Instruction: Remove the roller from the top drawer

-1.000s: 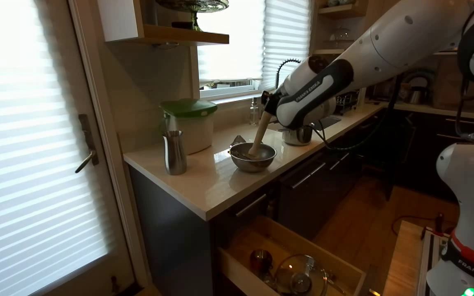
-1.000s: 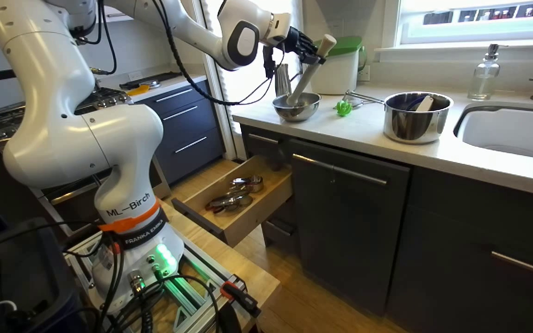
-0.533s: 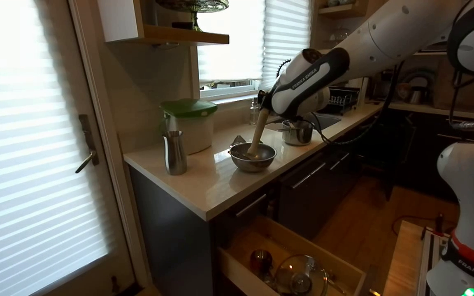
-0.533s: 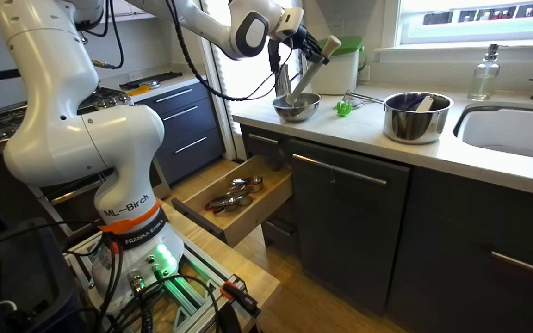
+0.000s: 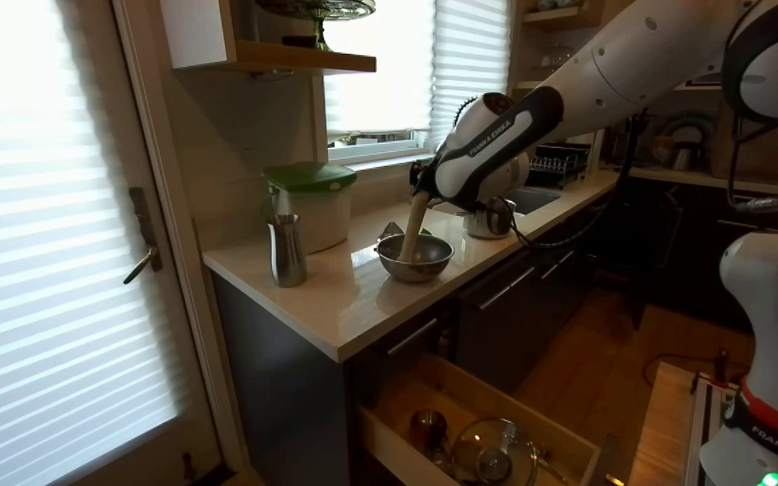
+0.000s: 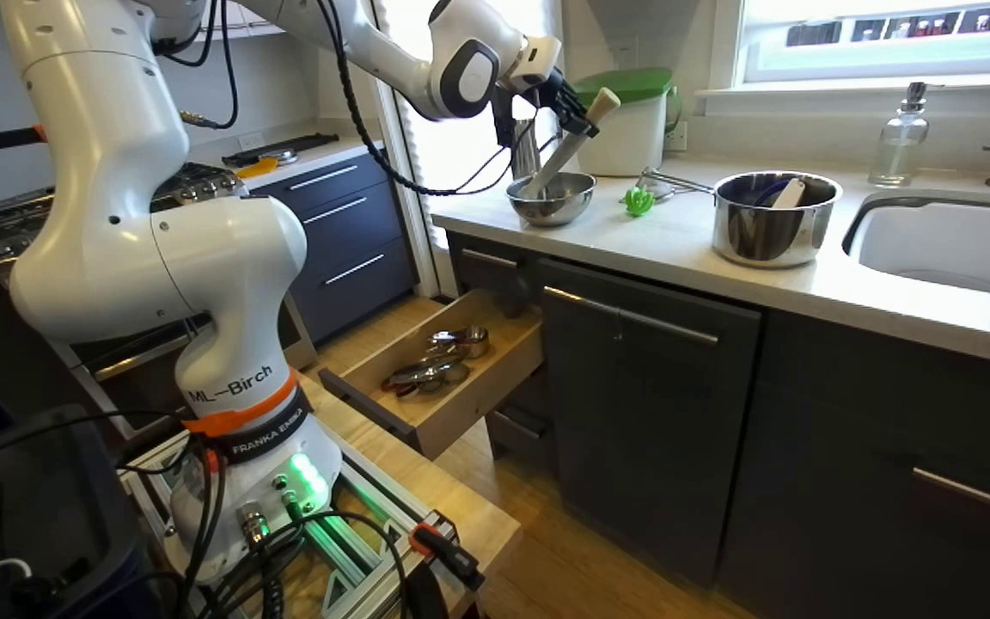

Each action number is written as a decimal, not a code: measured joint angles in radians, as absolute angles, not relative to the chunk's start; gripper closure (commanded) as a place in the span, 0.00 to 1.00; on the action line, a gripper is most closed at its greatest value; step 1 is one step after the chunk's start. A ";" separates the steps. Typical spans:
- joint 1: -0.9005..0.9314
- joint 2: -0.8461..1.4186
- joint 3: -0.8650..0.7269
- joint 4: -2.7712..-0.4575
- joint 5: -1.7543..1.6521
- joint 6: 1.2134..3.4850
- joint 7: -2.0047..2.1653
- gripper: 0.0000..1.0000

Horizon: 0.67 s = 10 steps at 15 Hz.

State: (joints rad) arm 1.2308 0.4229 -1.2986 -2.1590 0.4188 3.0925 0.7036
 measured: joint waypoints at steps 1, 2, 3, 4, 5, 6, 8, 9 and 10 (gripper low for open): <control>1.192 0.422 -1.266 -2.144 0.416 3.088 0.701 0.87; 1.154 0.422 -1.239 -2.126 0.415 3.075 0.695 0.87; 1.119 0.422 -1.217 -2.106 0.415 3.061 0.685 0.87; 1.083 0.421 -1.193 -2.083 0.415 3.047 0.676 0.87; 1.047 0.420 -1.169 -2.057 0.415 3.025 0.662 0.87; 1.014 0.419 -1.142 -2.030 0.415 2.992 0.641 0.87; 0.949 0.417 -1.078 -1.976 0.415 2.911 0.596 0.87; 0.919 0.417 -1.044 -1.951 0.417 2.872 0.575 0.87; 0.880 0.414 -0.999 -1.928 0.397 2.841 0.568 0.87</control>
